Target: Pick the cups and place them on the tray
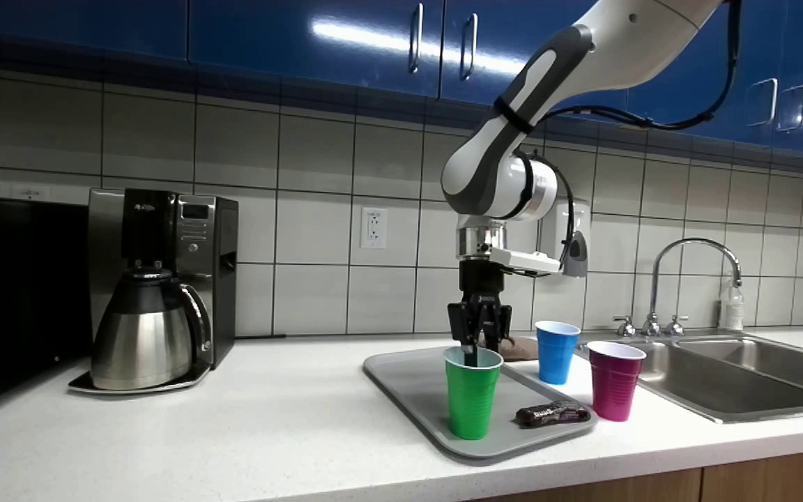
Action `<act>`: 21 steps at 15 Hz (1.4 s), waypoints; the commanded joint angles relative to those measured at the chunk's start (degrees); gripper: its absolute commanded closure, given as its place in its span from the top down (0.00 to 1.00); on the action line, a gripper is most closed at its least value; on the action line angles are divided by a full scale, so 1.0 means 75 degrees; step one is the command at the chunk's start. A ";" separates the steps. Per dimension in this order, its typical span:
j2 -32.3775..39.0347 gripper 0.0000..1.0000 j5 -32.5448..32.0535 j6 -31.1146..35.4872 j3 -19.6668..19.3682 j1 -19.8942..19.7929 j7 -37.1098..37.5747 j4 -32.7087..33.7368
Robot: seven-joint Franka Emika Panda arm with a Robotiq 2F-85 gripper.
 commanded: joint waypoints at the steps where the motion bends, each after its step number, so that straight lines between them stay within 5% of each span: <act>1: -0.0353 0.88 0.0144 -0.0071 0.0043 -0.0110 -0.0312 -0.0183; 4: -0.0551 1.00 0.0139 -0.0122 0.0029 -0.0127 -0.0425 -0.0233; 14: -0.1340 1.00 -0.0287 -0.0106 -0.0332 -0.0129 0.0203 -0.0527; 21: -0.1945 1.00 -0.0919 -0.0049 -0.0587 -0.0207 0.1651 -0.0951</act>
